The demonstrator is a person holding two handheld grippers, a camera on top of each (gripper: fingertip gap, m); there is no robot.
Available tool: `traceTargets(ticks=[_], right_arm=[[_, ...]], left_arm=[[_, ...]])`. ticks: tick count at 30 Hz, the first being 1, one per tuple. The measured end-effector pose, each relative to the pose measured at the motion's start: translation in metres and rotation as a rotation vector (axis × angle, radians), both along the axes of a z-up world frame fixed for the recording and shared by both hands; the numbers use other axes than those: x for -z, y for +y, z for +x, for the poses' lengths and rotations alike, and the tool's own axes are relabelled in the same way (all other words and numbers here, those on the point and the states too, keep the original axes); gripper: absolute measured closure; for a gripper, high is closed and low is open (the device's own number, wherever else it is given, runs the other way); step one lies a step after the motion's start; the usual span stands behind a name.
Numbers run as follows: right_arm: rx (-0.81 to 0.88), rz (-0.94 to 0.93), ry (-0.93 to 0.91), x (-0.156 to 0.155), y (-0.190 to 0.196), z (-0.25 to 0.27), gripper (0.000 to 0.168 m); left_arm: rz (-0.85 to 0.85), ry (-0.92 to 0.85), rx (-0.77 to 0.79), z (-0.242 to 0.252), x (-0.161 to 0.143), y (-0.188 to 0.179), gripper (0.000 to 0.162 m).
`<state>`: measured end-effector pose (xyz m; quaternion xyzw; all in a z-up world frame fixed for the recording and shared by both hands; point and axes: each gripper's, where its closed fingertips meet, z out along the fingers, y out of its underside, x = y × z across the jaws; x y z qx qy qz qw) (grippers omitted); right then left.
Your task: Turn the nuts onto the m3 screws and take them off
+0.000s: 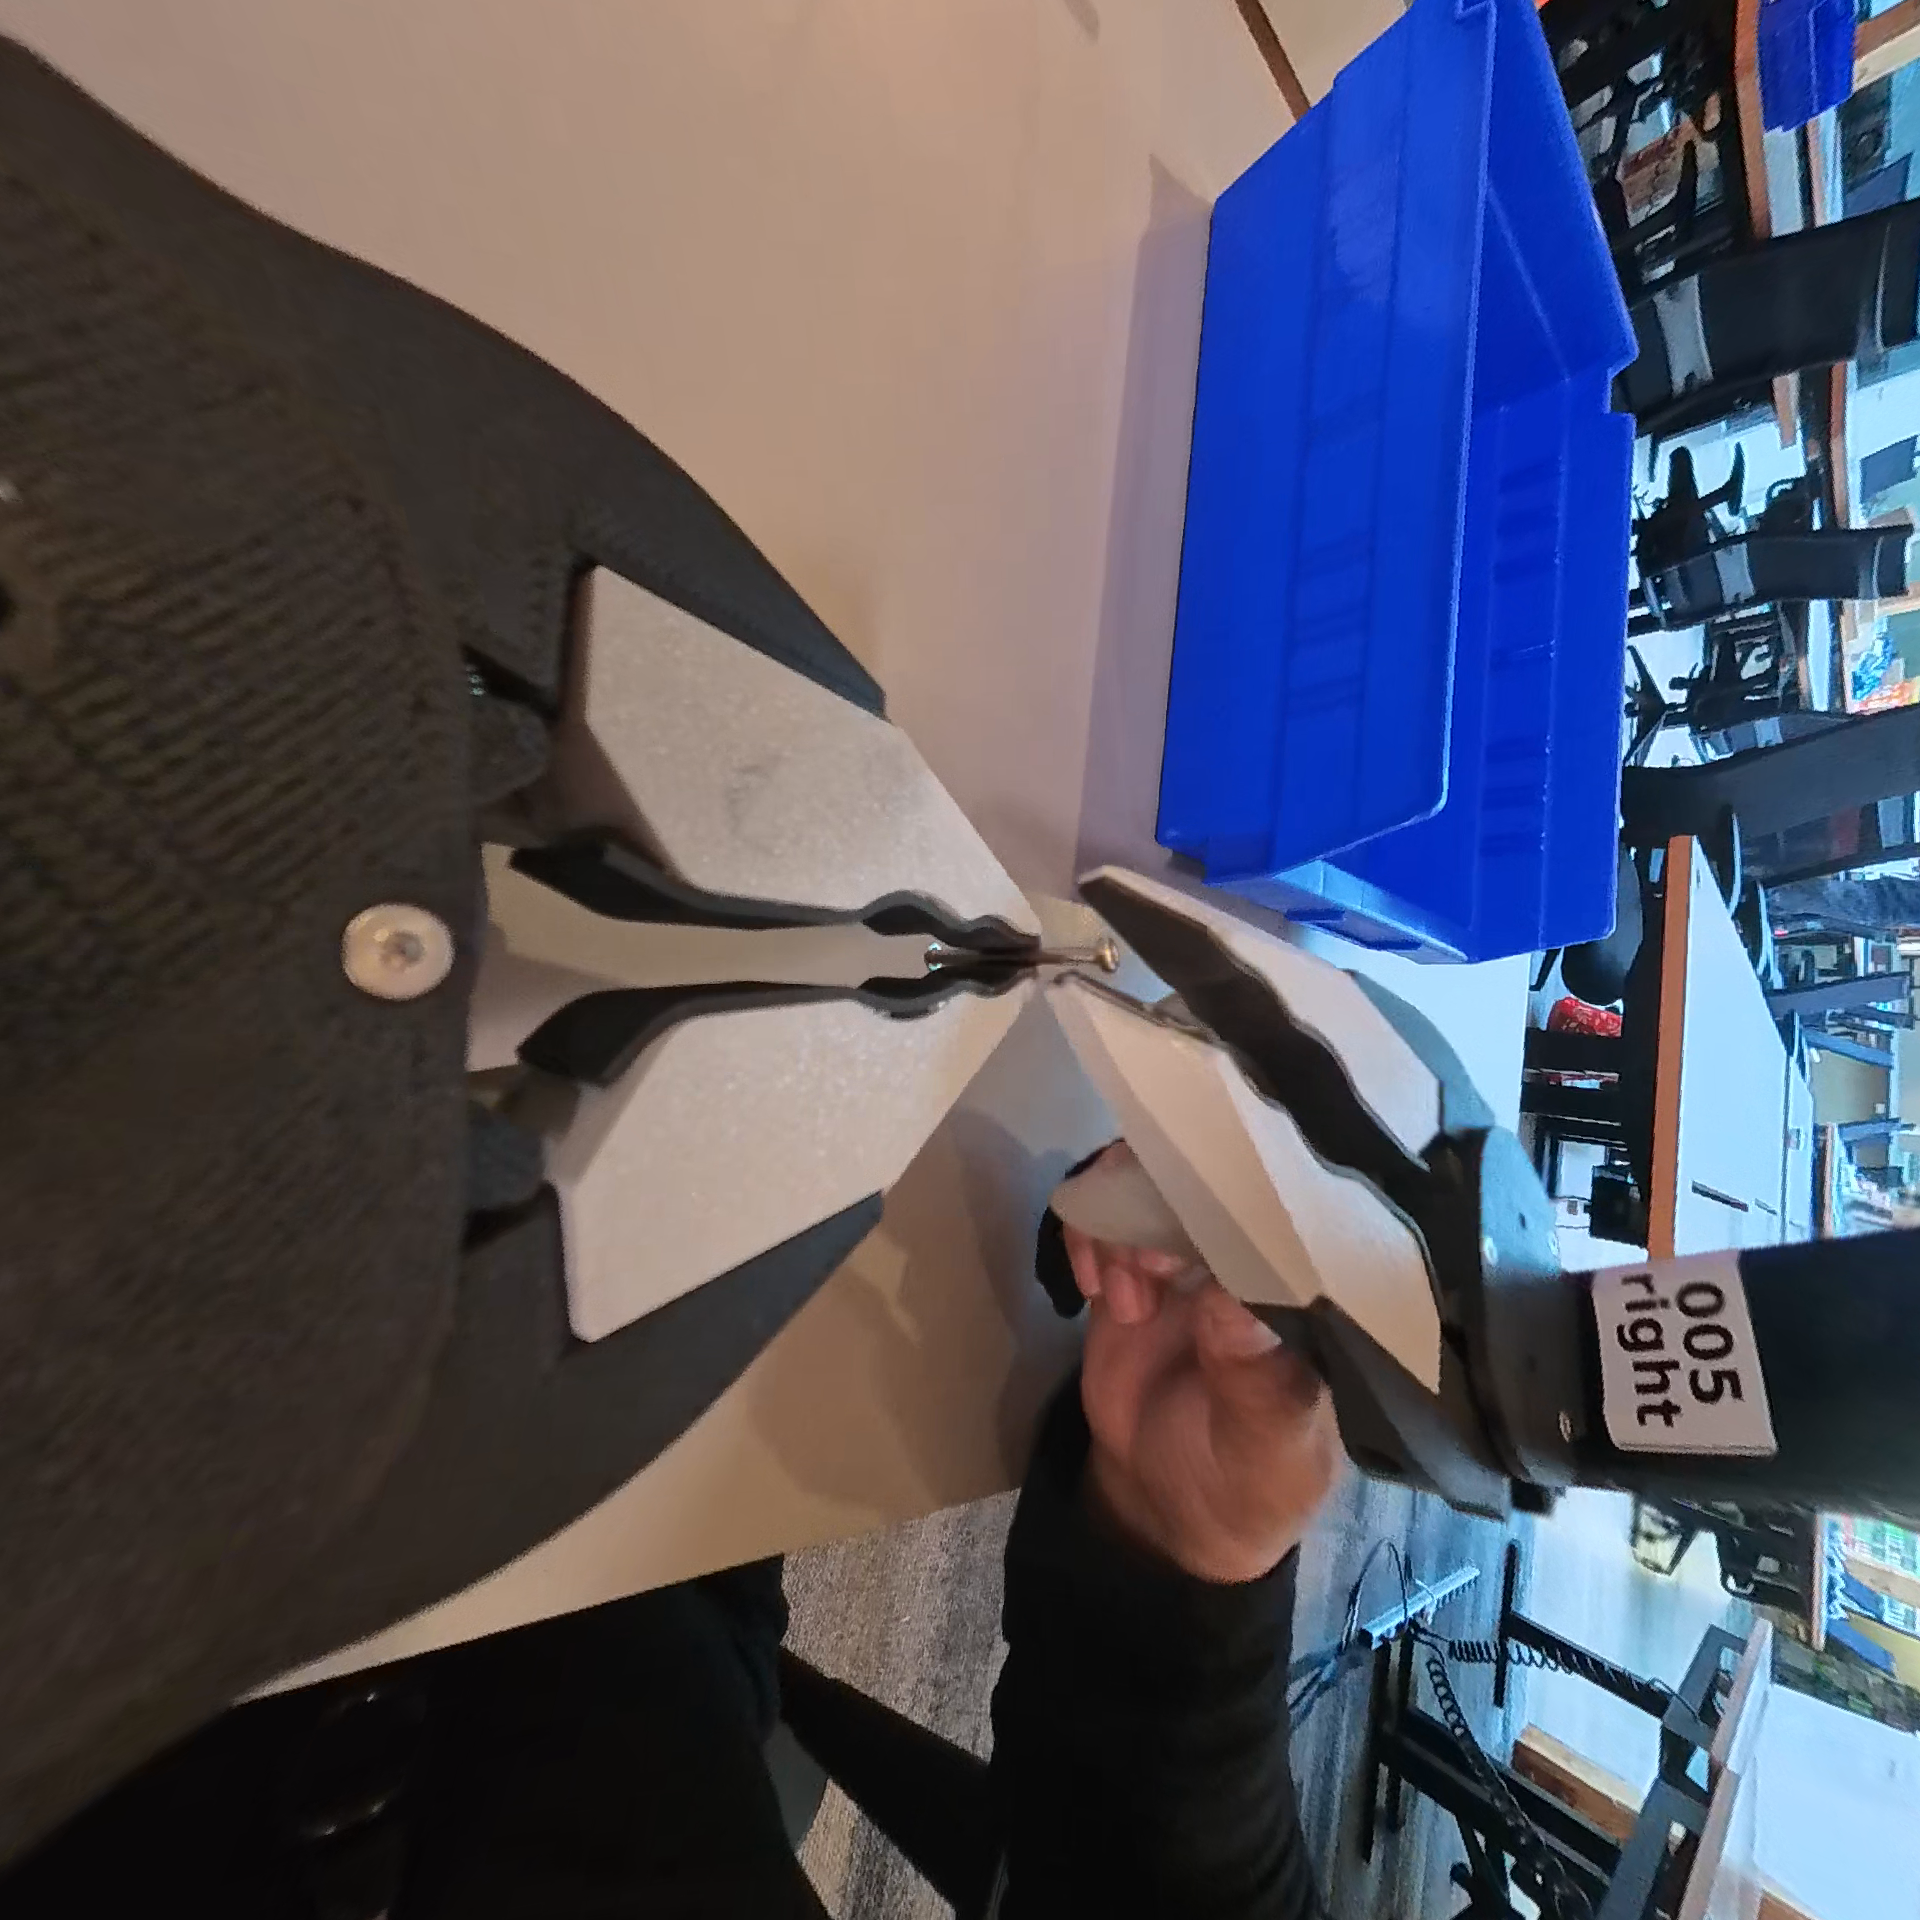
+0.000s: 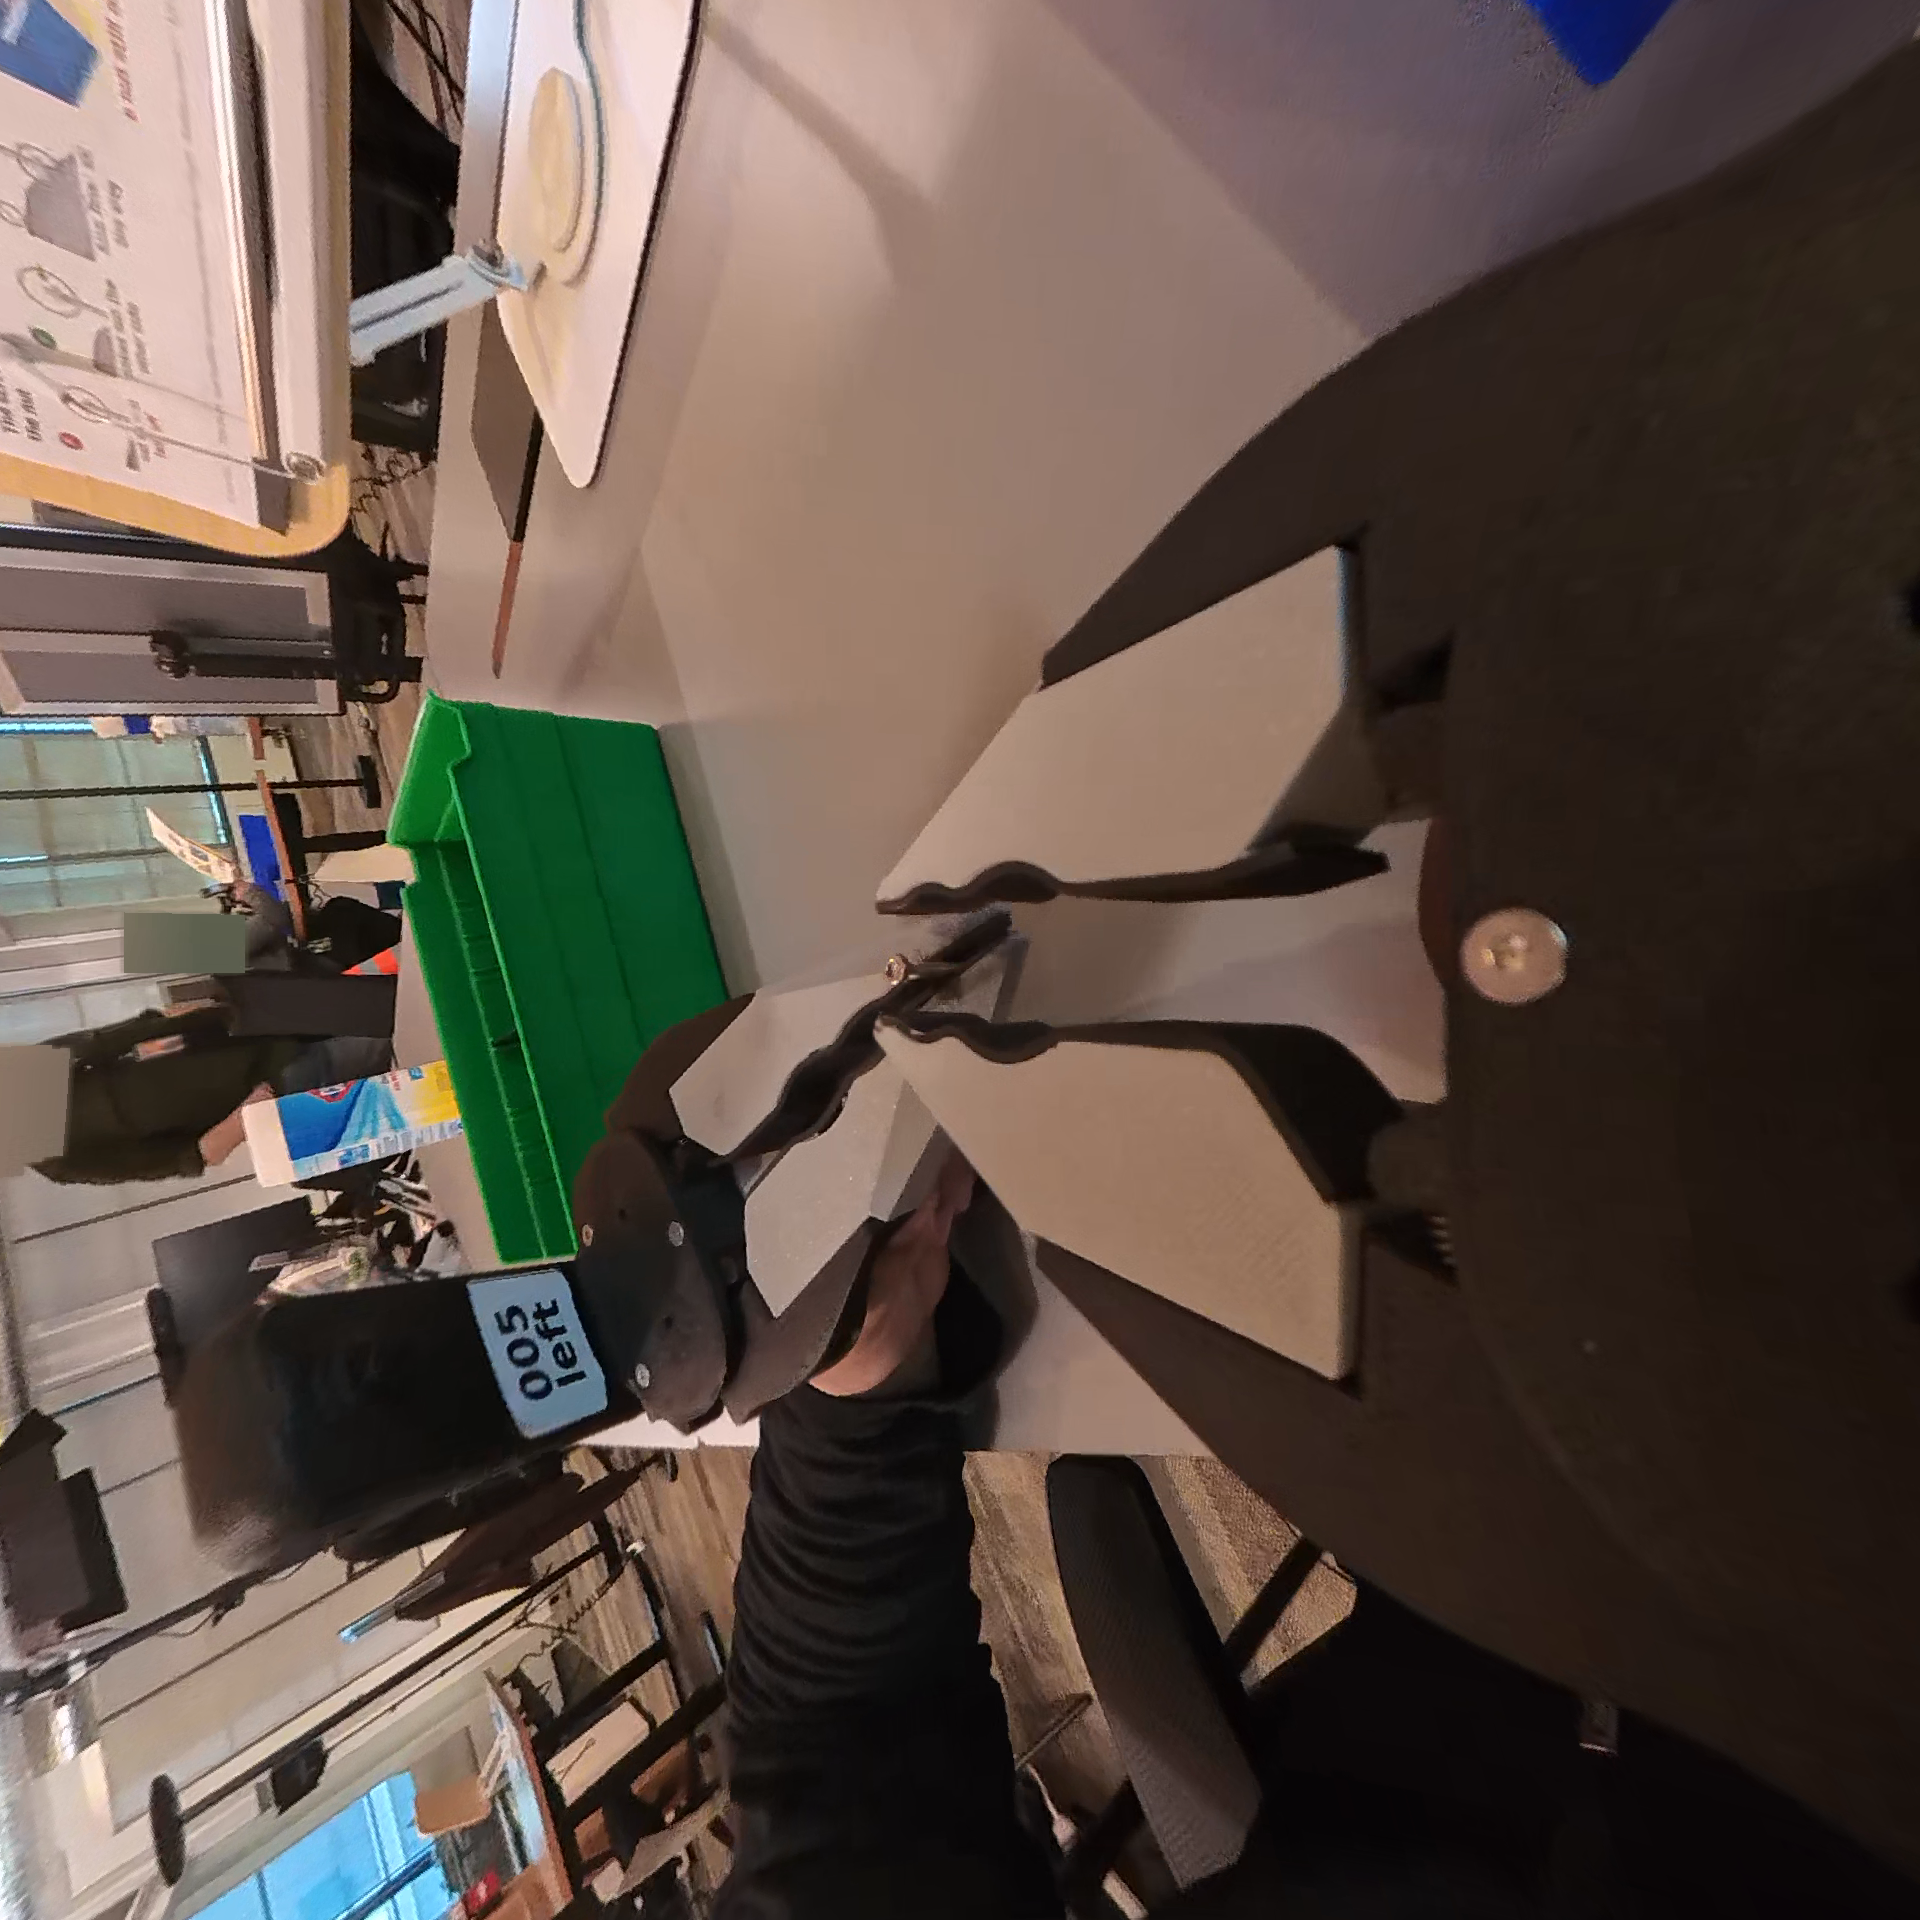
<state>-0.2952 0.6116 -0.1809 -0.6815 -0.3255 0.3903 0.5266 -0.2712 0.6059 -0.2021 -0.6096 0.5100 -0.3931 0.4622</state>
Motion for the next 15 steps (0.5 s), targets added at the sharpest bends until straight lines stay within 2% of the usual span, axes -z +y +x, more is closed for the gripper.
traceTargets(ticks=[2, 3, 6, 15], right_arm=[[-0.01, -0.005, 0.0, 0.001, 0.0, -0.004, 0.158], [-0.018, -0.004, 0.0, 0.001, -0.001, -0.004, 0.166], [-0.06, 0.008, -0.002, -0.002, -0.005, -0.006, 0.166], [-0.406, 0.089, -0.039, -0.016, -0.041, -0.018, 0.167]], left_arm=[[0.001, 0.004, 0.001, 0.0, 0.001, 0.0, 0.162], [0.0, 0.002, 0.01, 0.0, 0.0, -0.002, 0.162], [-0.001, -0.012, 0.037, 0.001, -0.002, -0.005, 0.162], [-0.04, -0.097, 0.32, -0.009, -0.017, -0.042, 0.162]])
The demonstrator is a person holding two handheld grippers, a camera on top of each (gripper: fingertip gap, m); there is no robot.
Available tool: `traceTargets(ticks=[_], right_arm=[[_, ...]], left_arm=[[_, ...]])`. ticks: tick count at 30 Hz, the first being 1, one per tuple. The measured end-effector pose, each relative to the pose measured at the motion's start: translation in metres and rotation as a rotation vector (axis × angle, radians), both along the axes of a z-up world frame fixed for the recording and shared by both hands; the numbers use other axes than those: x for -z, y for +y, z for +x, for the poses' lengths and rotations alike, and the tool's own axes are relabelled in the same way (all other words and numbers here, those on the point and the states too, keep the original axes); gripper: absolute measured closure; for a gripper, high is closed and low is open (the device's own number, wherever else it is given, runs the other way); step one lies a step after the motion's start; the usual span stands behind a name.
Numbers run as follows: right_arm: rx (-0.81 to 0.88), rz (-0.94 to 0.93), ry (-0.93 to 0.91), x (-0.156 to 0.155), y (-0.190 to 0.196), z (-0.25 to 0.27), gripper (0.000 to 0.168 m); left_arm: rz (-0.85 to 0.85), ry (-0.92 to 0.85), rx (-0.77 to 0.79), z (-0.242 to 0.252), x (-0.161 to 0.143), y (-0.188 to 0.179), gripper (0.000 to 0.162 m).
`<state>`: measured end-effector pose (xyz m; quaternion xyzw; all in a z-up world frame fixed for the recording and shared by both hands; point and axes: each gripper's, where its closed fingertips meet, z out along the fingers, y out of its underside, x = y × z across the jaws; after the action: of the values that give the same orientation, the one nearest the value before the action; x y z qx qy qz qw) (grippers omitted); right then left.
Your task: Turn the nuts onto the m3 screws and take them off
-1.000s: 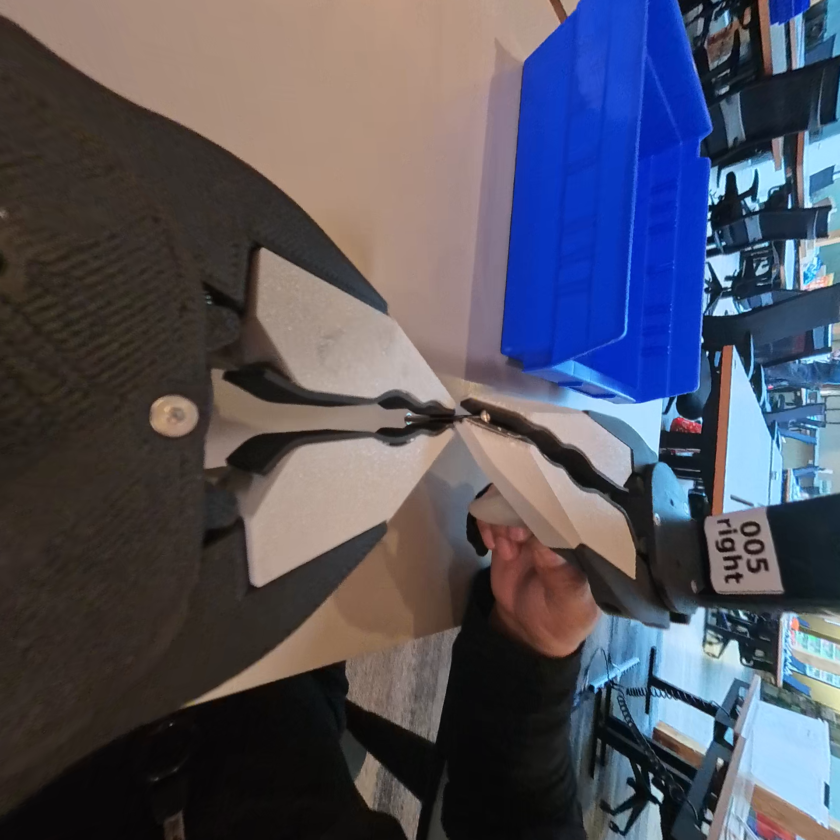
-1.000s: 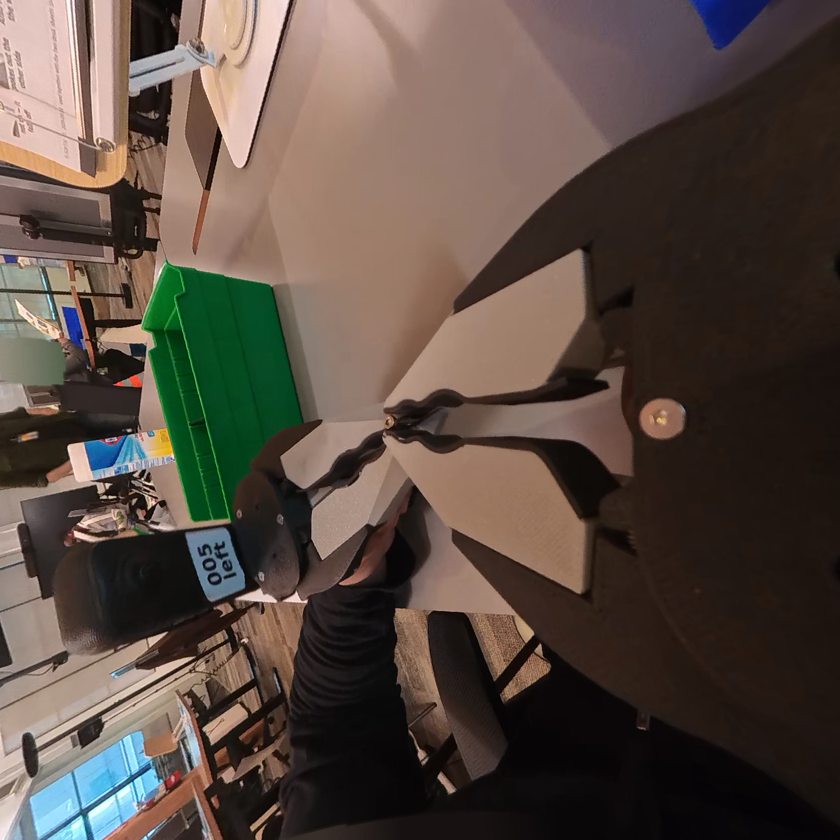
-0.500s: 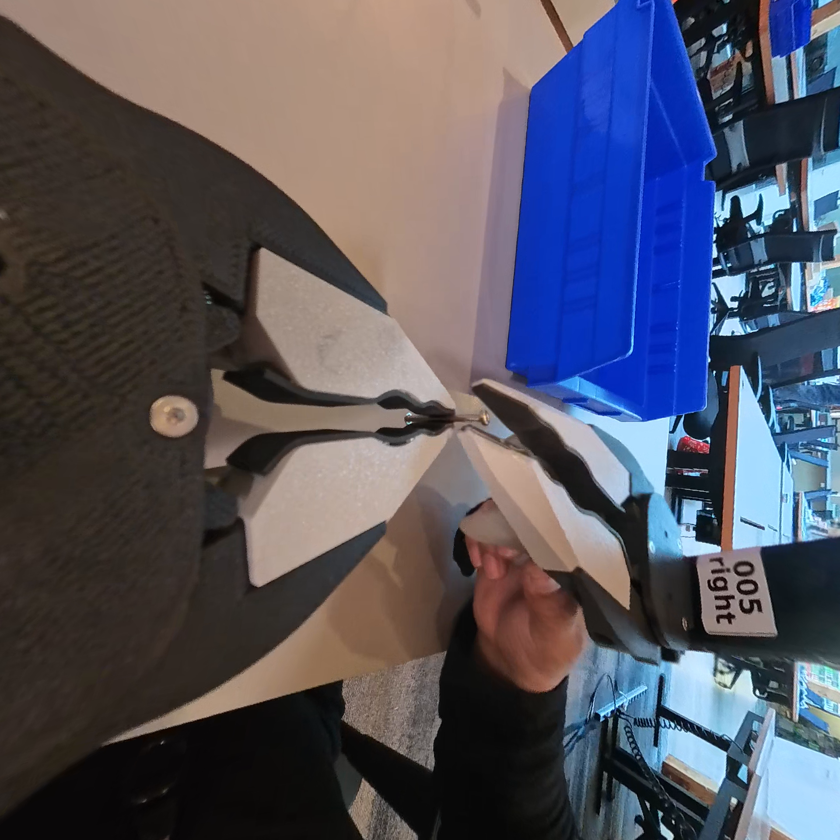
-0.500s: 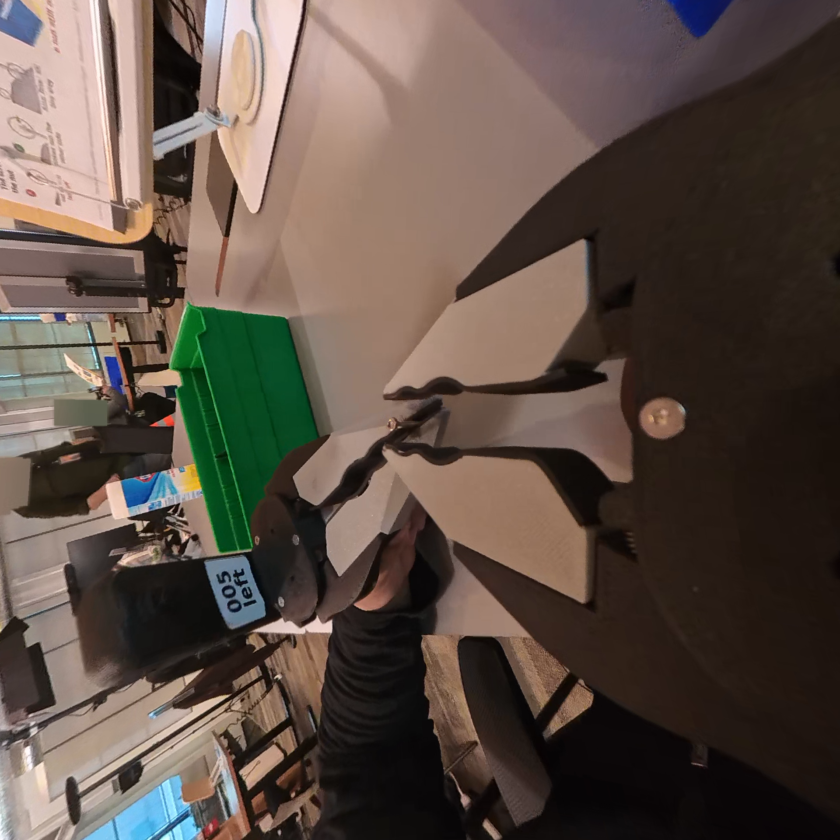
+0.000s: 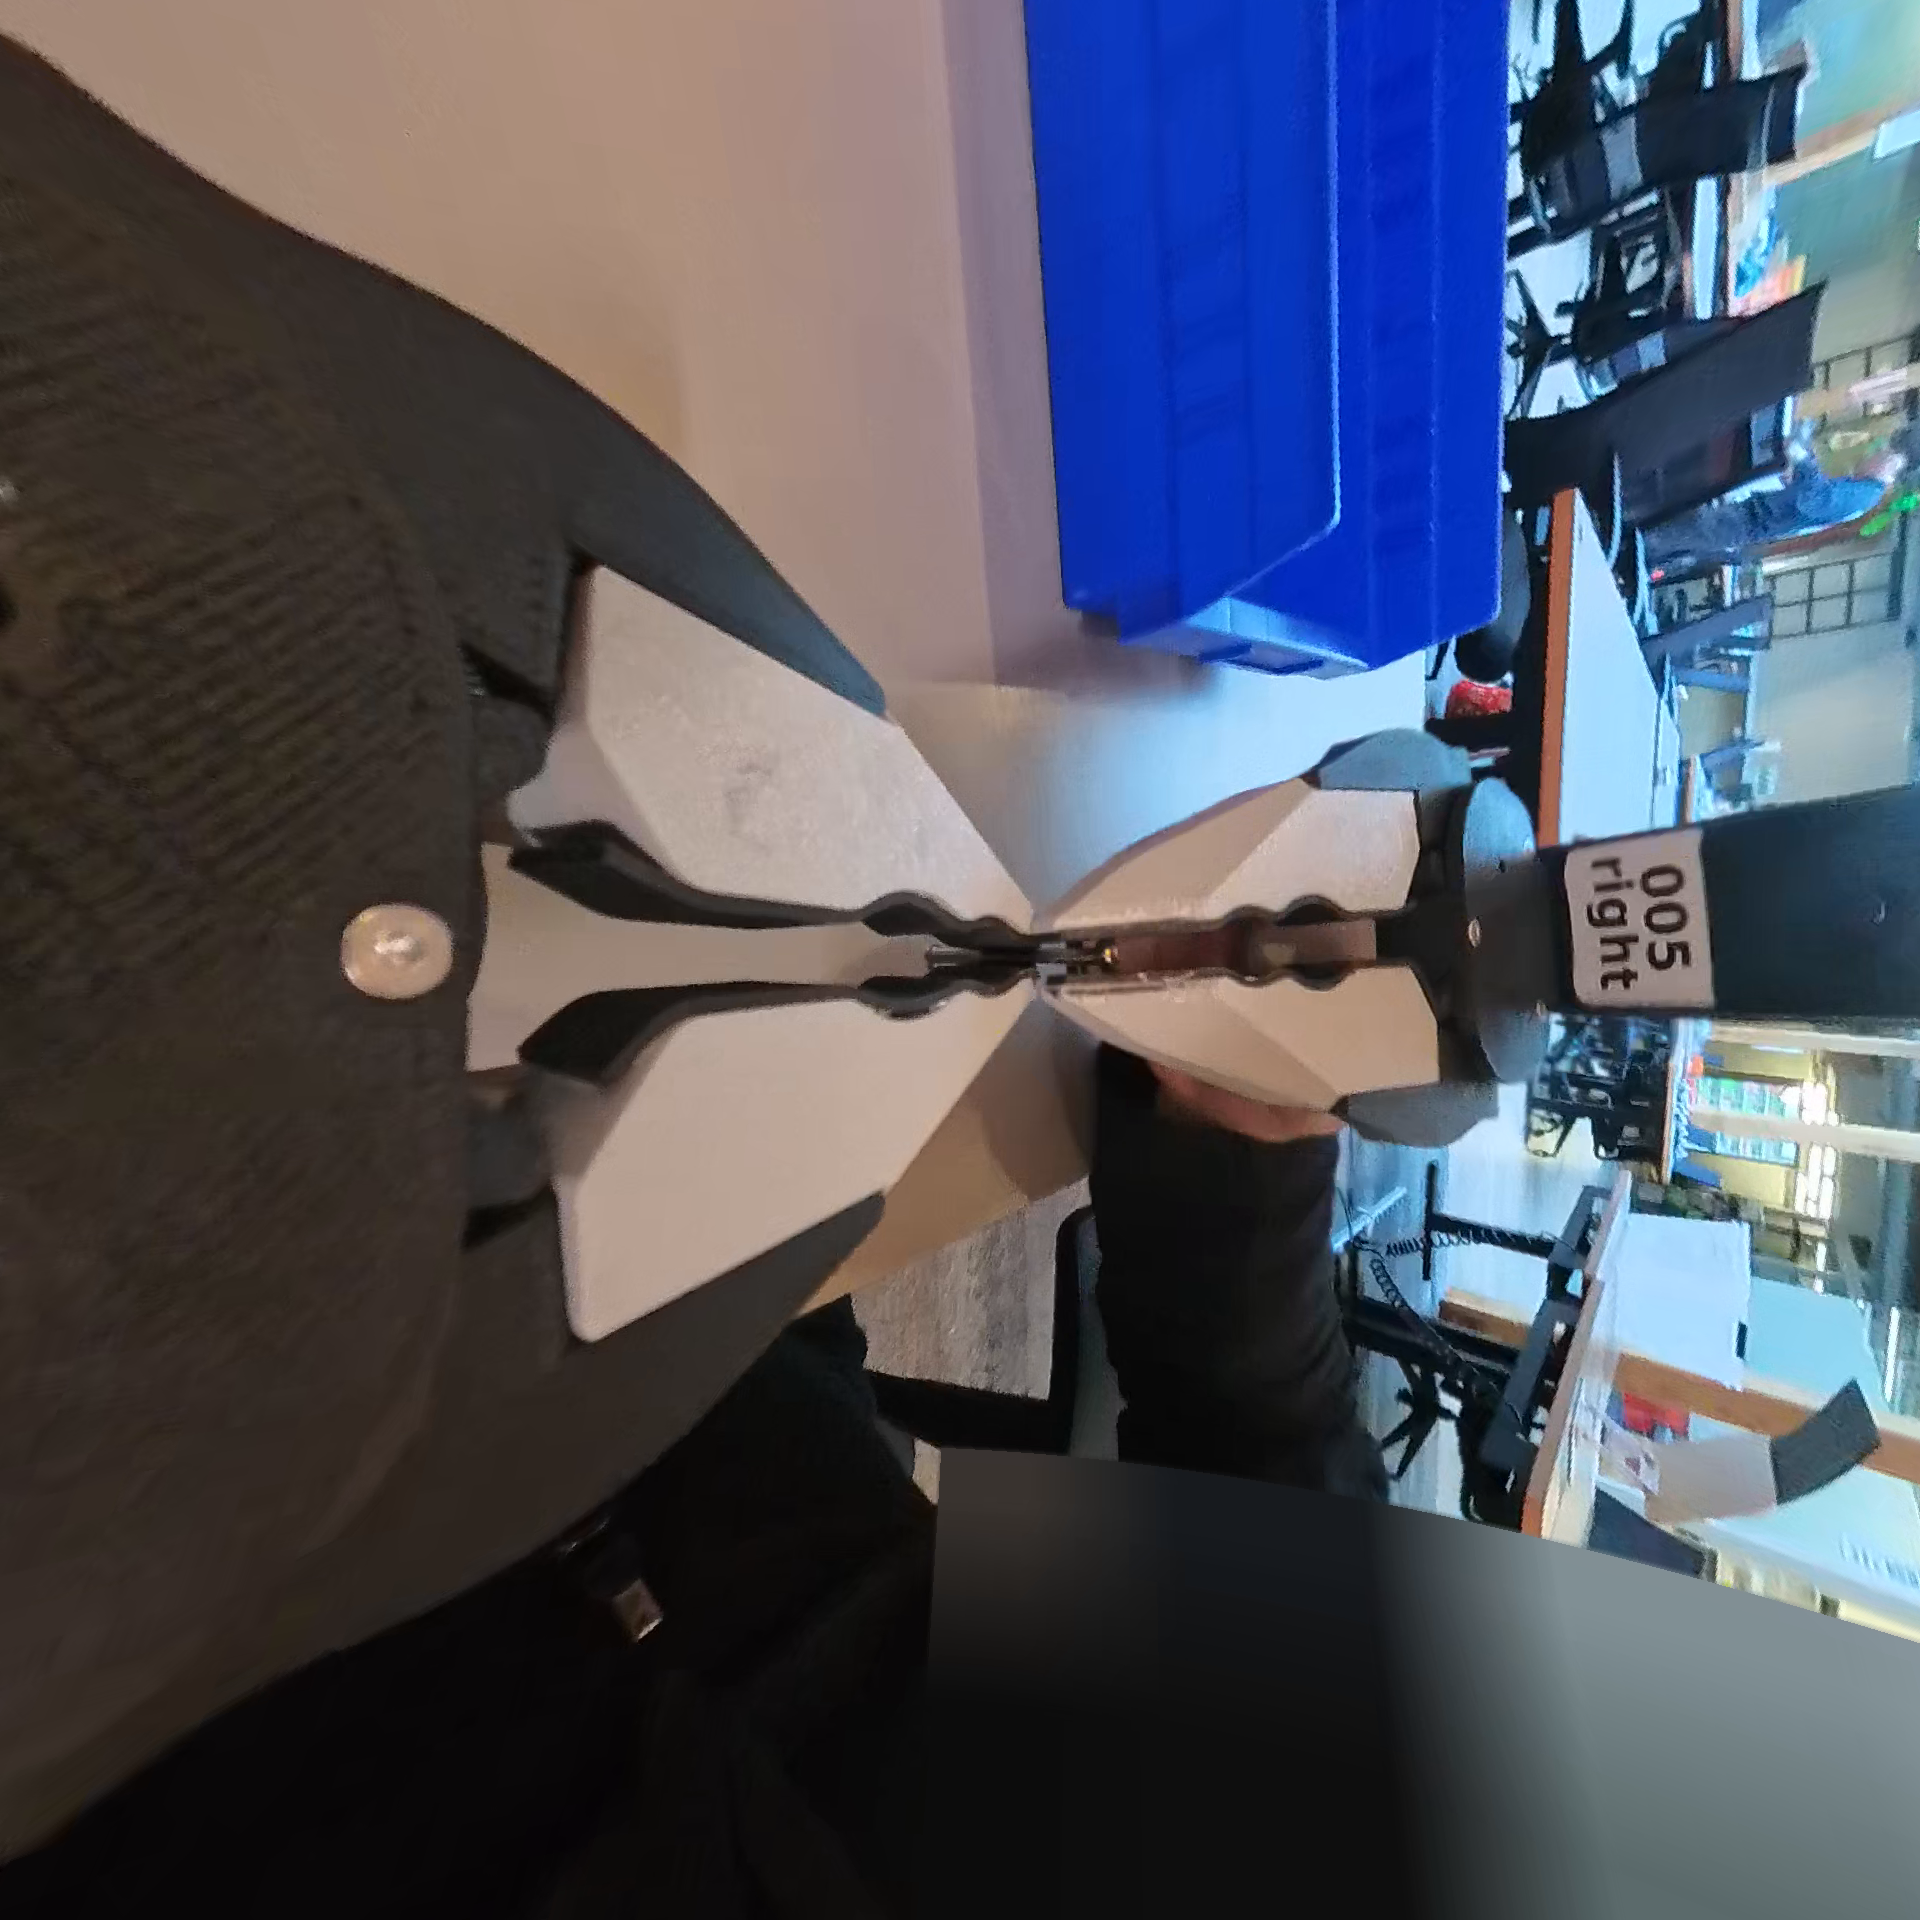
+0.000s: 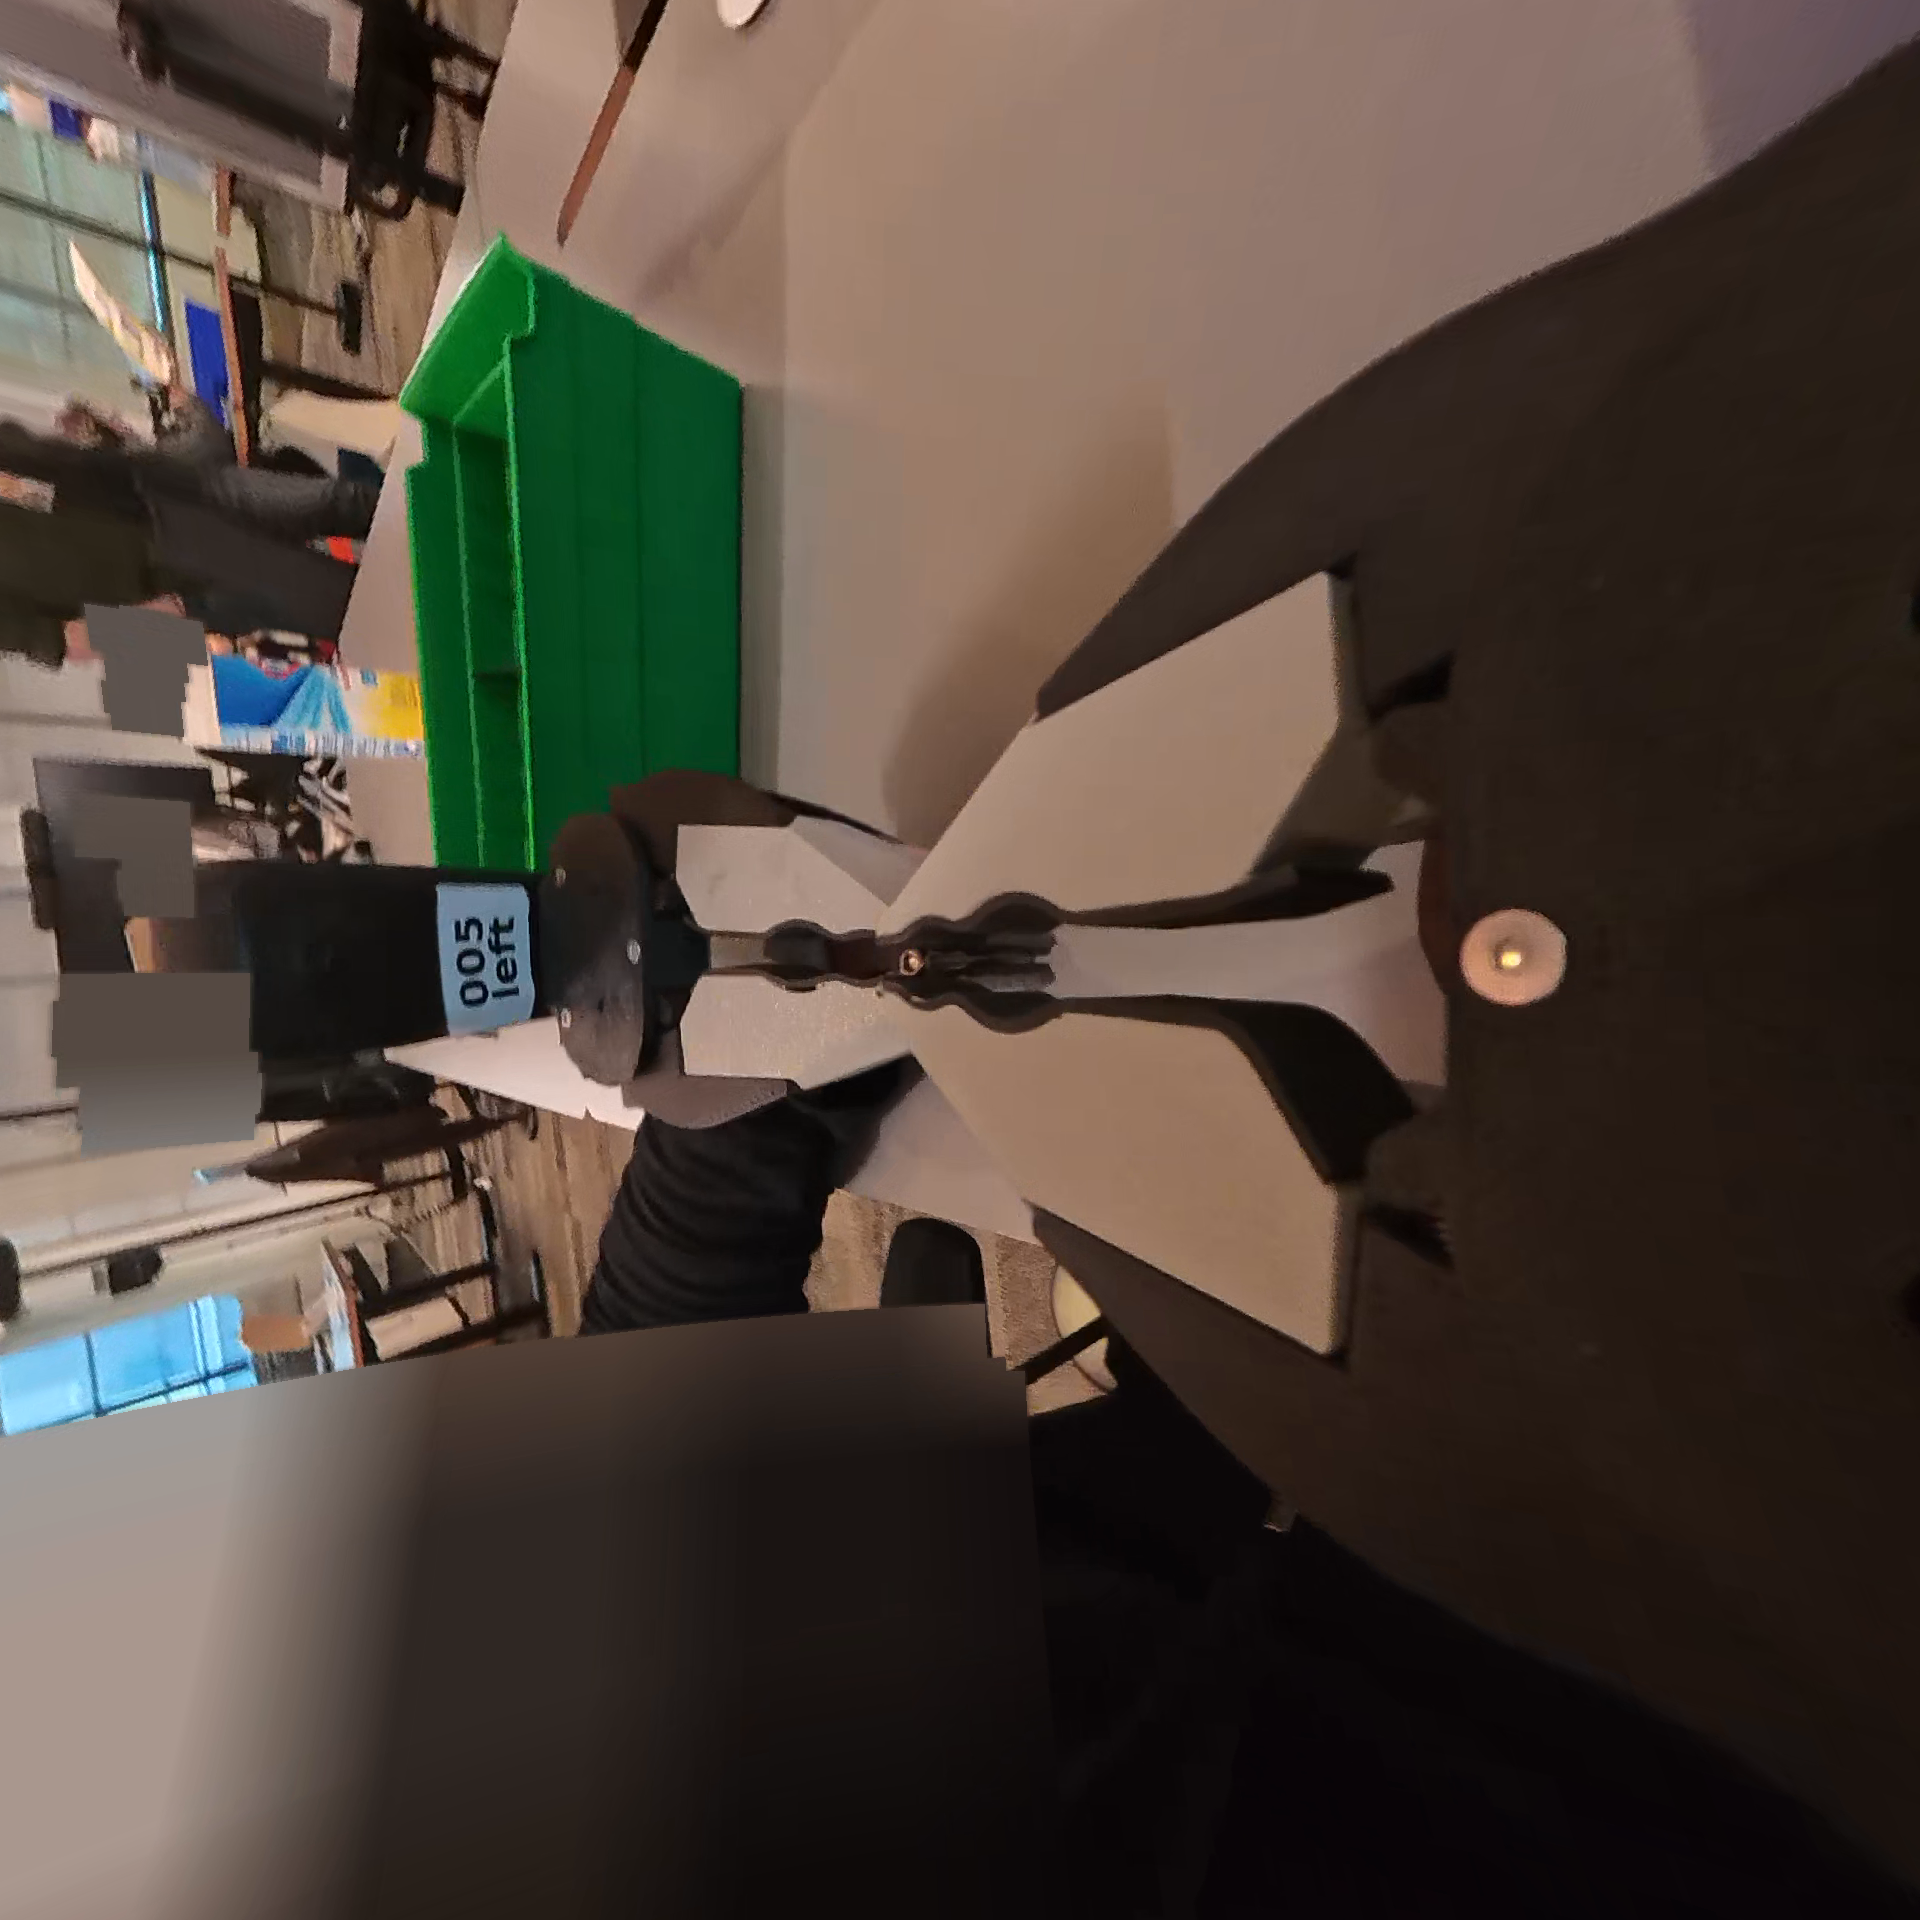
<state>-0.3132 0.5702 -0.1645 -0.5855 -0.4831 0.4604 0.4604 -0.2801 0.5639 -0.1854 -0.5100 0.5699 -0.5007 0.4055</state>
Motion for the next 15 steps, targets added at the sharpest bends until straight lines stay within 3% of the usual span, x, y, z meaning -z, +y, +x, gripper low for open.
traceTargets(ticks=[6, 10, 15], right_arm=[[-0.067, 0.045, 0.015, -0.006, -0.004, -0.003, 0.165], [-0.009, 0.026, 0.038, -0.007, 0.004, 0.002, 0.148], [0.15, 0.066, 0.034, -0.006, 0.017, 0.016, 0.149]], left_arm=[[0.006, -0.036, 0.023, -0.002, -0.006, -0.003, 0.162], [0.005, -0.022, -0.008, 0.001, 0.0, 0.001, 0.162], [0.011, -0.02, -0.115, 0.002, 0.001, 0.019, 0.162]])
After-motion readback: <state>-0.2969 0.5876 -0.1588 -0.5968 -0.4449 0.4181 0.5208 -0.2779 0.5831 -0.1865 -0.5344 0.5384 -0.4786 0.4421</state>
